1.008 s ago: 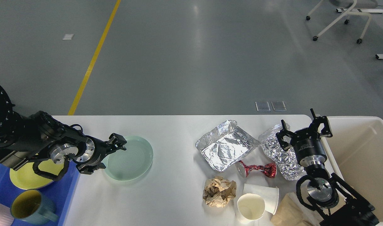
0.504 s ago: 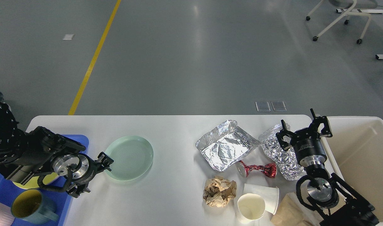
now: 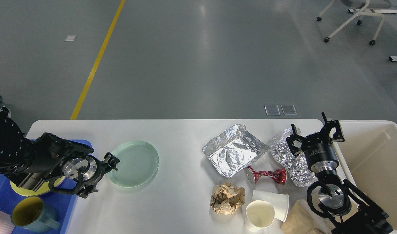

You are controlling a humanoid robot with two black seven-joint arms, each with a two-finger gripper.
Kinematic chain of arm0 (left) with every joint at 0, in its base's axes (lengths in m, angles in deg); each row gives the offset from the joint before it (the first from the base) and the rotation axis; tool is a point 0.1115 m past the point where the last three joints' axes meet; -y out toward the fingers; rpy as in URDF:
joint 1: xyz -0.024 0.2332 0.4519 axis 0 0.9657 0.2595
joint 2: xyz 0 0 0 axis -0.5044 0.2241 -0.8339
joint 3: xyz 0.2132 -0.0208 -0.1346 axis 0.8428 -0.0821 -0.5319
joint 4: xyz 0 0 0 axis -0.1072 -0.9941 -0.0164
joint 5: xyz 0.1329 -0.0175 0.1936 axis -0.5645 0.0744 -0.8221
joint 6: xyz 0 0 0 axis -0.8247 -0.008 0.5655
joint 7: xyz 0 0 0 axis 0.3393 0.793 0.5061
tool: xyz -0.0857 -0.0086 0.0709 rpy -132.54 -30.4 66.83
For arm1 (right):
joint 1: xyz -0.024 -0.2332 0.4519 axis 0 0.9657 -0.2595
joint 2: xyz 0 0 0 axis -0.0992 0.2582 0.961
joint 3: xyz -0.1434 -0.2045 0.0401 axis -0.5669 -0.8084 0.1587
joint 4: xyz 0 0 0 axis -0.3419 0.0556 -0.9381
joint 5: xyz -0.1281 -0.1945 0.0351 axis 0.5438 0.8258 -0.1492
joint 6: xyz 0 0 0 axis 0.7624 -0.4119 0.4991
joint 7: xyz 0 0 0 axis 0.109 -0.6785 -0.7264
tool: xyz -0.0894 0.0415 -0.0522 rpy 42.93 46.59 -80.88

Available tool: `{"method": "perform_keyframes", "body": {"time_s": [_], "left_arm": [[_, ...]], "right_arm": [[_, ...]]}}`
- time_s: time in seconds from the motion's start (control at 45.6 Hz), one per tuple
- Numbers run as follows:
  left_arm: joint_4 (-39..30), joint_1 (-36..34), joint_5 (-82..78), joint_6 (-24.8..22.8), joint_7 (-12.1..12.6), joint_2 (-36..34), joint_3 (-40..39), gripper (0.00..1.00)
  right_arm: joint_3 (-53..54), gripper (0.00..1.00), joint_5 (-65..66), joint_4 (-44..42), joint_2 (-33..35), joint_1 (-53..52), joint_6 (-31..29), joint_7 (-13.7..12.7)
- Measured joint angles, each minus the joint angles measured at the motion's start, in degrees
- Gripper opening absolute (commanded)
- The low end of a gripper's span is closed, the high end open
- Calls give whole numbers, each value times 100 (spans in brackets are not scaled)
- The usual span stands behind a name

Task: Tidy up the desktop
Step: 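Grip the pale green plate rim with the left gripper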

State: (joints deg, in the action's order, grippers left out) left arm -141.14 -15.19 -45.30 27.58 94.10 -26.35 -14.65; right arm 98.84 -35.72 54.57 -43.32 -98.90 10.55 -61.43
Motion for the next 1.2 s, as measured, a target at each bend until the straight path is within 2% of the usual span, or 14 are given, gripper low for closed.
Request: {"method": "perform_keyframes", "body": {"time_s": [0.131,0.175,0.285,0.482,0.701,0.811,0.986,1.205], "left_arm": [[37,54,-27,64,-179,12,-37,83],[48,91,-47,73,-338,17,-65,78],[54,127,-95,67,-552,18,-79,72],[54,218,-289,-18,-878,26,-84,65],[47,274,-488,-69,-908,27,-65,64],[44,281,-542,-72,-908,27,-47,52],[43,283,-558,-189,-899,27,-51,27],[43,282,-561,-697,-869,1,-39,17]], "right_arm": [[1,100,0,0,0,0,0,0],[1,100,0,0,0,0,0,0],[1,100,0,0,0,0,0,2],[1,100,0,0,0,0,0,2],[1,100,0,0,0,0,0,2],[1,100,0,0,0,0,0,1],[1,100,0,0,0,0,0,1],[1,100,0,0,0,0,0,1]]}}
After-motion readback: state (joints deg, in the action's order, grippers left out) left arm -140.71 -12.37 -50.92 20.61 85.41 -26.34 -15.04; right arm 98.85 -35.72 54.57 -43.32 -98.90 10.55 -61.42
